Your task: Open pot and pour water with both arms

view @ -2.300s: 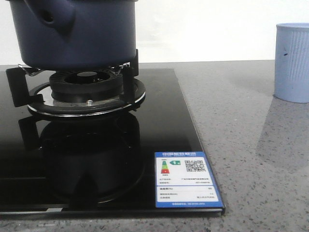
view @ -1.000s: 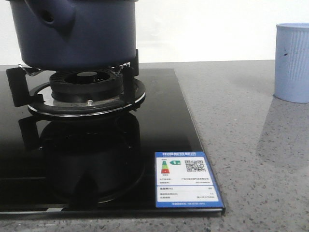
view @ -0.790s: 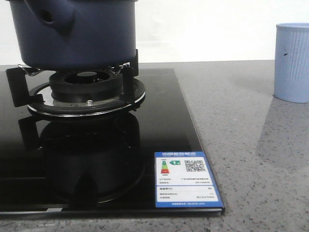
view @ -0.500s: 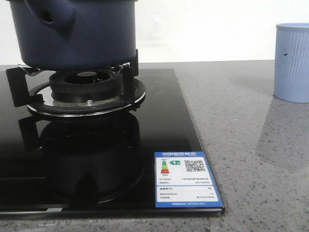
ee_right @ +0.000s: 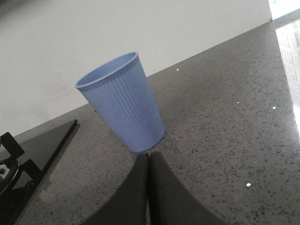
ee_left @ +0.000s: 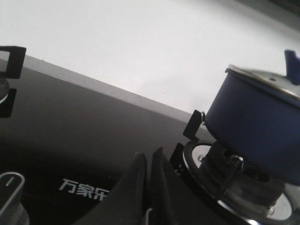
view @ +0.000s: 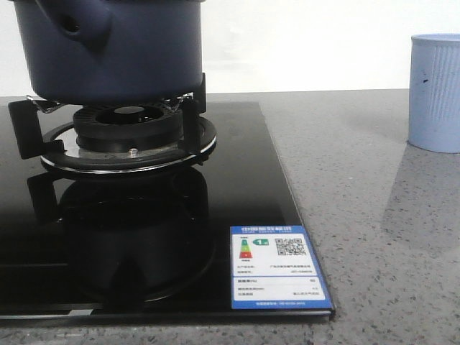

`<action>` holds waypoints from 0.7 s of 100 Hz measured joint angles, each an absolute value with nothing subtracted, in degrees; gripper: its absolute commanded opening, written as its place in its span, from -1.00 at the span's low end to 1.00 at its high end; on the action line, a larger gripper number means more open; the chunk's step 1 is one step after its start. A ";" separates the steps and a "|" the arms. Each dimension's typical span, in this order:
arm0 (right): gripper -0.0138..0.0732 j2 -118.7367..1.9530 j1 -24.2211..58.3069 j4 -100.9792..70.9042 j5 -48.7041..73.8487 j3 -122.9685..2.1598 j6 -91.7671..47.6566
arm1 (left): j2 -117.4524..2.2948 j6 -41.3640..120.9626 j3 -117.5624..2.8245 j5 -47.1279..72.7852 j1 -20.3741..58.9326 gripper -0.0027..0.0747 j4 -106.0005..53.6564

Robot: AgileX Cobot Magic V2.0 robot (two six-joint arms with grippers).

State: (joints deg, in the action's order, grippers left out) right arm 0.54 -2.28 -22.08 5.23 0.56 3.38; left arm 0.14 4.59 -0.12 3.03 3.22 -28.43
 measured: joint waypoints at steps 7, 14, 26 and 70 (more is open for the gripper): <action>-0.80 0.54 -2.28 -22.19 5.23 0.56 3.38 | 0.14 4.59 -0.12 2.27 3.22 -0.97 -29.65; -0.80 0.54 -2.28 -22.32 5.23 0.56 3.38 | 0.14 4.59 -0.12 1.79 3.22 -0.97 -30.00; -0.80 0.54 -2.28 -22.32 5.23 0.56 3.53 | 0.14 4.59 -0.12 1.67 3.22 -0.97 -30.39; -0.80 0.54 -2.28 -22.36 5.10 0.56 3.53 | 0.14 4.95 -0.12 1.36 3.22 -0.97 -26.78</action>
